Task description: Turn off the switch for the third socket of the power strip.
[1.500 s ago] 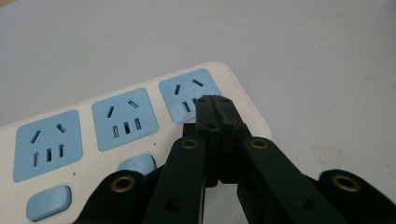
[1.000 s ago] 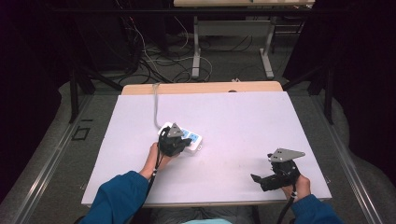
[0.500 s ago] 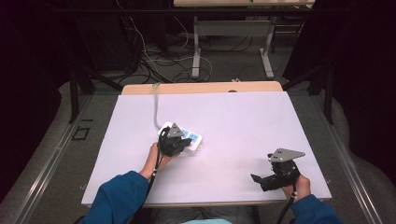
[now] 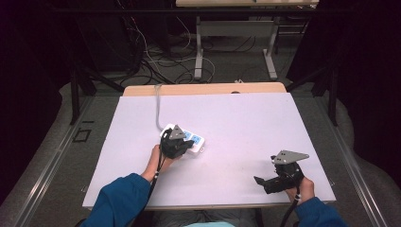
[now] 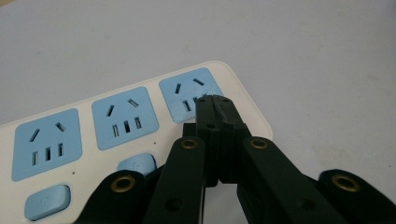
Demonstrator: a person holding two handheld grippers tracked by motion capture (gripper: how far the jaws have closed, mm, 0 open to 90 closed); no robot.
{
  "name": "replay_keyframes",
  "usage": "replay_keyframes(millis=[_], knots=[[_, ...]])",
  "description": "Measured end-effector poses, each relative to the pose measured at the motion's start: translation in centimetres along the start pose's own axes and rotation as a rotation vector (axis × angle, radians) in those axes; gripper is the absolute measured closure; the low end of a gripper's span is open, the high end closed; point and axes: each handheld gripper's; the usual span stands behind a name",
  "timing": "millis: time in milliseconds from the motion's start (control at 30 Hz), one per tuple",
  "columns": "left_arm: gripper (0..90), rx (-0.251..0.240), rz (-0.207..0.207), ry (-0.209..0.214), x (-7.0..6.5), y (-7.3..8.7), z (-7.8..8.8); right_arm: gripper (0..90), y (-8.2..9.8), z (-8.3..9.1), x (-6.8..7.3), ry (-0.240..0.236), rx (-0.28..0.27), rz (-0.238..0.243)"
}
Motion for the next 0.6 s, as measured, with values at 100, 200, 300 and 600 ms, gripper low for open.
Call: replay_keyframes(millis=[100,200,300,600], knots=[[90.0,0.001,0.001,-0.001,-0.05,-0.01,0.01,0.9,-0.01,0.02,0.01,0.003,0.0,0.004],[90.0,0.0,-0.001,-0.002,-0.06,0.0,0.01,0.9,0.0,0.01,0.0,0.001,0.0,0.002],[90.0,-0.001,0.0,0.0,-0.04,0.01,0.0,0.9,0.0,-0.01,0.0,-0.001,0.0,-0.001],[90.0,0.003,-0.005,-0.005,-0.09,-0.01,0.07,0.9,-0.02,-0.01,0.02,0.0,0.001,0.0]])
Point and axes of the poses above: each handheld gripper's, and its own axes: z roughly backward along the jaws, y roughly out of its underside, x roughly to its left, and after that the axes turned 11 degrees about -y, right-handed
